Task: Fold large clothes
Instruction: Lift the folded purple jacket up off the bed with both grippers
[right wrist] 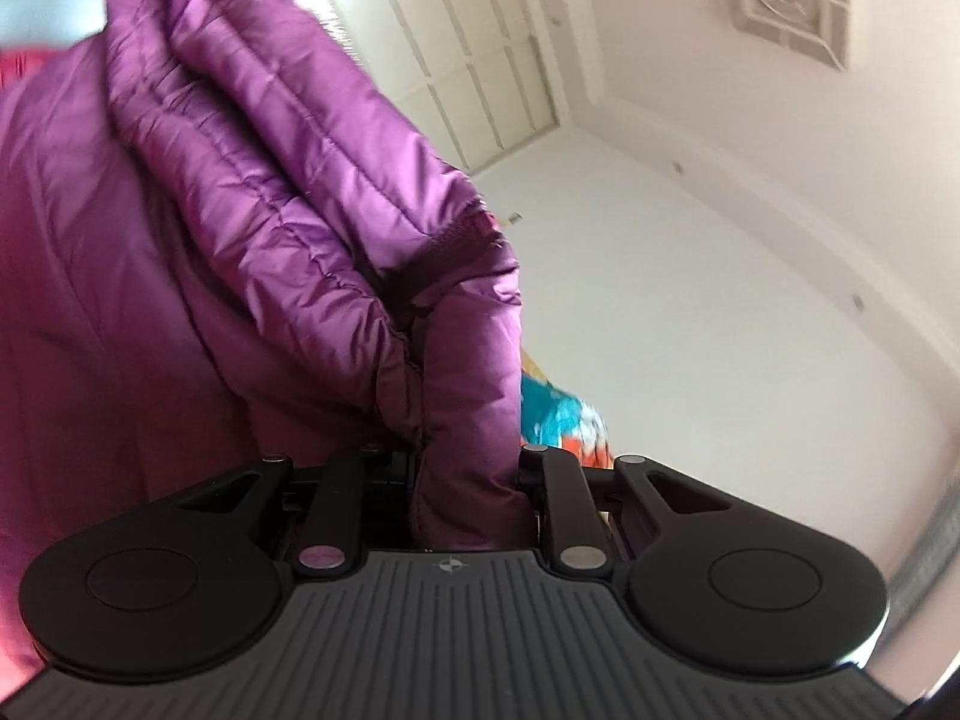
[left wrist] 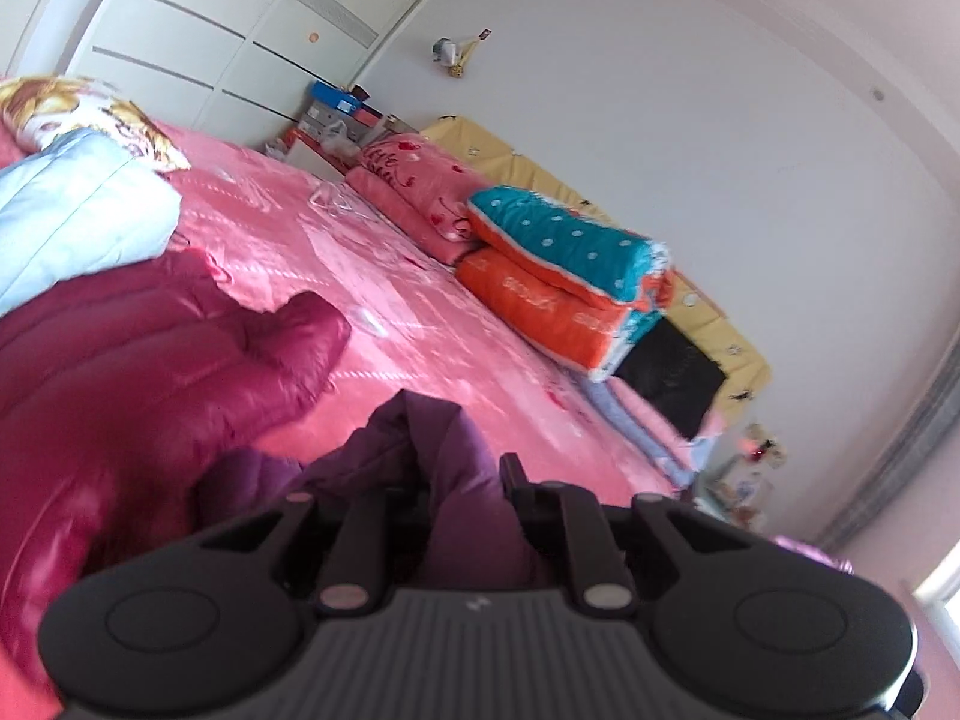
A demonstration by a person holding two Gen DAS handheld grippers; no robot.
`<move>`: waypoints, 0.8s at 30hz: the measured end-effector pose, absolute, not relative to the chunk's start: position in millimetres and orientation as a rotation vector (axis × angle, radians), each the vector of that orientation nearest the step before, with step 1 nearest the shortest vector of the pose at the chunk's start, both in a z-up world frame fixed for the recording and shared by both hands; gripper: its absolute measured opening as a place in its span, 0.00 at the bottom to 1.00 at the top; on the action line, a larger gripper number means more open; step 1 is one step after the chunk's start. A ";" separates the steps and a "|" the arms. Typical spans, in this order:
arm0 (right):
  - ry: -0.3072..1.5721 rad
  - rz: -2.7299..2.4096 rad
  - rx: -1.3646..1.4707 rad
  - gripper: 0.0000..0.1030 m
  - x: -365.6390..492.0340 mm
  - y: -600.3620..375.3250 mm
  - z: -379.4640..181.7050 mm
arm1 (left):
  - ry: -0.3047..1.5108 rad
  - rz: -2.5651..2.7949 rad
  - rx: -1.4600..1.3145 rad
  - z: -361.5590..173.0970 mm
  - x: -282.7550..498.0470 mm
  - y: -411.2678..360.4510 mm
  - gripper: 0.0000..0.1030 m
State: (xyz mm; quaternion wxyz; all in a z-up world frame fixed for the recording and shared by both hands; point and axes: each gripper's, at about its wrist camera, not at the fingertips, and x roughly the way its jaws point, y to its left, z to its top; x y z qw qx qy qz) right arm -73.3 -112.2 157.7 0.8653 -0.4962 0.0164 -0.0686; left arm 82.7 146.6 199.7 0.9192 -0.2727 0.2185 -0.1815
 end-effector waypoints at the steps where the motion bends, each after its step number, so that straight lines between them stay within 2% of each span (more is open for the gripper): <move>1: 0.029 -0.139 -1.072 0.22 -56.0 -117.6 152.4 | 0.450 -0.360 -0.544 196.4 93.5 143.9 0.14; 3: 0.021 -0.128 -1.127 0.23 -23.6 -125.4 140.9 | 0.450 -0.331 -0.512 188.6 115.3 139.0 0.14; 5: 0.008 -0.130 -1.164 0.27 4.3 -128.0 129.3 | 0.455 -0.294 -0.489 180.1 133.8 137.3 0.15; 8: -0.017 -0.141 -1.184 0.40 35.8 -126.2 110.4 | 0.476 -0.250 -0.453 168.4 153.3 135.2 0.15; 10: -0.042 -0.159 -1.202 0.66 44.6 -123.5 97.1 | 0.502 -0.233 -0.430 161.1 161.2 135.4 0.18; 11: -0.053 -0.168 -1.204 0.73 51.9 -123.7 91.5 | 0.513 -0.231 -0.423 159.0 162.9 135.9 0.20; 12: -0.061 -0.176 -1.201 0.89 59.8 -125.1 85.7 | 0.521 -0.230 -0.418 157.2 164.2 136.5 0.23; 13: -0.070 -0.184 -1.198 1.00 66.0 -127.0 81.2 | 0.523 -0.234 -0.417 157.0 164.7 137.6 0.26; 16: -0.075 -0.200 -1.198 1.00 93.1 -137.3 69.1 | 0.506 -0.268 -0.392 163.9 159.9 139.0 0.38; 19: -0.088 -0.216 -1.207 1.00 94.3 -136.2 64.5 | 0.497 -0.285 -0.350 179.1 154.1 141.4 0.59; 23: -0.069 -0.220 -1.200 1.00 85.4 -124.4 61.9 | 0.472 -0.317 -0.296 202.4 150.6 148.5 0.64; 24: -0.066 -0.222 -1.199 1.00 84.2 -125.1 63.3 | 0.468 -0.316 -0.285 206.4 150.3 150.6 0.75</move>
